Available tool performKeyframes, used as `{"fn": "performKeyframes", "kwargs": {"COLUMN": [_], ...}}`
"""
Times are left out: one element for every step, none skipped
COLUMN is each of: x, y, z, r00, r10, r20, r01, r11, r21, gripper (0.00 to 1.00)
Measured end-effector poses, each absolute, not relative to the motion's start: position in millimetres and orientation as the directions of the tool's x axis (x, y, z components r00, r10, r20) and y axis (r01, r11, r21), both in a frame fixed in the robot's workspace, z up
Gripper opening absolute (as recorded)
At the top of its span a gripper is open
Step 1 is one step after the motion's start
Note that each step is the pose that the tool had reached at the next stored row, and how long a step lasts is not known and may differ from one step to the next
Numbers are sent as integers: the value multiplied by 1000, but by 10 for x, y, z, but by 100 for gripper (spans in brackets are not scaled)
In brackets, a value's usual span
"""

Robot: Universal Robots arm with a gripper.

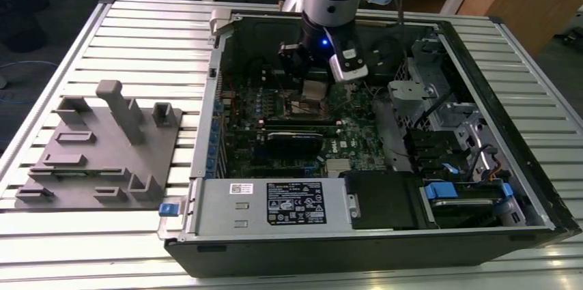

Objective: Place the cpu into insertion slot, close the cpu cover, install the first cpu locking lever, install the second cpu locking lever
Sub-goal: 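Place the cpu into insertion slot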

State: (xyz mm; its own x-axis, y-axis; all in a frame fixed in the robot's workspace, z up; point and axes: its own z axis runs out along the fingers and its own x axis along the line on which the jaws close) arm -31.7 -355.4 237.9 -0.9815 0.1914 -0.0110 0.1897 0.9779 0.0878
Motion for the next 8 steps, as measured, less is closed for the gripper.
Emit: {"fn": "performKeyframes", "kwargs": {"x": [-317,-317,-317,-317,-317,-317,-317,-317], "y": [-3554,-3554,-3554,-3554,-3554,-3554,-3554,-3554], "z": [2377,2375,2373,2372,2371,2371,2370,2370], "r00": [-978,-974,-970,-965,-960,-955,-949,-943], "r10": [209,227,244,261,279,297,315,332], "r20": [-11,-11,-11,-11,-11,-11,-11,-11], "r01": [207,225,242,259,277,295,312,329], "r11": [974,970,966,962,957,951,946,940], "r21": [88,88,88,88,88,88,88,88], "gripper": [54,54,54,54,54,54,54,54]}}
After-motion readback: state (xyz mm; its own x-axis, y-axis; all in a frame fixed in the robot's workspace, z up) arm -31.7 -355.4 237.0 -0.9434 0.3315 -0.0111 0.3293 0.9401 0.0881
